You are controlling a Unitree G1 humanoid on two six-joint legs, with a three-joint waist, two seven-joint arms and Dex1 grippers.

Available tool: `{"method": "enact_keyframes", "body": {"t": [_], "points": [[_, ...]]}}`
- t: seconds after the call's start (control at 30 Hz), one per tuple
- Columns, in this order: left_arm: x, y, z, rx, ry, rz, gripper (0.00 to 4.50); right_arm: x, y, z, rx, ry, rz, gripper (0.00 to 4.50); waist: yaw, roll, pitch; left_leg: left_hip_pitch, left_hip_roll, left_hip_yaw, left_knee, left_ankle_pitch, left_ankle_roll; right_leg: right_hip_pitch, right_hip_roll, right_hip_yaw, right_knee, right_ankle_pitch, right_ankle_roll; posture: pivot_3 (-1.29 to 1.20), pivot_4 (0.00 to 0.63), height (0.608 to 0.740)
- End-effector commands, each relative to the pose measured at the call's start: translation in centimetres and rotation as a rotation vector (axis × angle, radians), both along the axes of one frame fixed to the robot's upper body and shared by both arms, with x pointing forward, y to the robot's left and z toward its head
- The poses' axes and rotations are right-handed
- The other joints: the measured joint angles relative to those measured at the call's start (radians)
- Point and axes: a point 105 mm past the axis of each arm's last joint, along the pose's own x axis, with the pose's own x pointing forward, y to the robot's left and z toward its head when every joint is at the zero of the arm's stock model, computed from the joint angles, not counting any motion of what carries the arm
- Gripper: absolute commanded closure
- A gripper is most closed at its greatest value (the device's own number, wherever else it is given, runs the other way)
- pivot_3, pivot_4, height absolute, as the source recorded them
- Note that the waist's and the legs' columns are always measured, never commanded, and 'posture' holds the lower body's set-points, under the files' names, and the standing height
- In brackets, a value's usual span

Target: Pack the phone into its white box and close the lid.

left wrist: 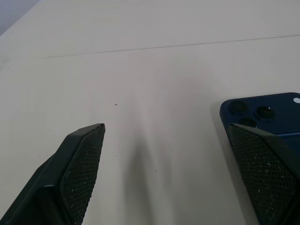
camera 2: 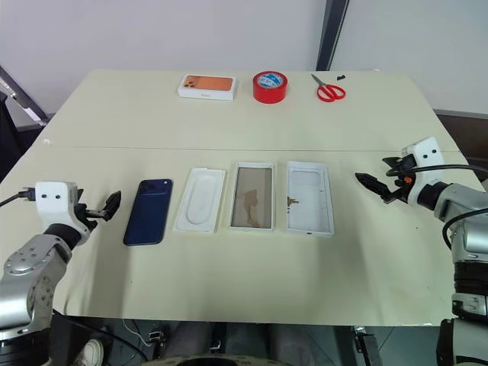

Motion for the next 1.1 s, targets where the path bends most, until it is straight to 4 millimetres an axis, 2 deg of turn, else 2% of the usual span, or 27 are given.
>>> {"method": "enact_keyframes", "body": {"t": [0.03,0.23,0.47,0.63,0.77,1.0,1.1], "points": [[0.2,-0.2,1.0,0.013,-0.04,-0.003,0.08,0.0,0.9,1.2,0.0,-0.046,0.033,0.0,0.0,0.0,0.0,0.0,0.0,0.0,0.0,0.0,0.0,0.0,0.0,0.0,0.0,0.0,0.0,0.0,0.15,0.74],[0.2,-0.2,1.1,0.016,-0.04,-0.005,0.08,0.2,2.1,1.3,0.006,-0.056,0.061,0.0,0.001,0.0,0.0,0.0,0.0,0.0,0.0,0.0,0.0,0.0,0.0,0.0,0.0,0.0,0.0,0.0,0.15,0.74],[0.5,-1.1,1.3,0.012,-0.042,-0.044,0.08,0.5,3.8,1.4,0.02,-0.073,0.101,0.0,0.0,0.0,0.0,0.0,0.0,0.0,0.0,0.0,0.0,0.0,0.0,0.0,0.0,0.0,0.0,0.0,0.15,0.74],[1.4,-4.5,1.7,-0.028,-0.042,-0.187,0.08,0.3,7.1,1.3,0.027,-0.065,0.202,0.0,0.001,0.0,0.0,0.0,0.0,0.0,0.0,0.0,0.0,0.0,0.0,0.0,0.0,0.0,0.0,0.0,0.15,0.74],[1.9,-7.9,1.2,-0.052,-0.016,-0.335,0.08,-1.3,10.0,1.6,0.04,-0.057,0.305,0.0,0.002,0.0,0.0,0.0,0.0,0.0,0.0,0.0,0.0,0.0,0.0,0.0,0.0,0.0,0.0,0.0,0.15,0.74],[2.1,-10.8,1.5,-0.09,0.025,-0.474,0.08,-3.3,14.1,1.9,0.04,-0.053,0.441,0.0,-0.002,0.0,0.0,0.0,0.0,-0.001,0.0,0.0,0.0,0.0,0.001,0.0,0.0,0.0,0.0,0.0,0.15,0.74],[2.4,-11.7,1.1,-0.133,0.093,-0.473,0.08,-4.0,15.9,2.1,0.03,-0.053,0.522,0.0,0.001,0.0,0.0,0.0,0.0,-0.001,0.0,0.0,0.0,0.0,0.001,0.0,0.0,0.0,0.0,0.0,0.15,0.74]]}}
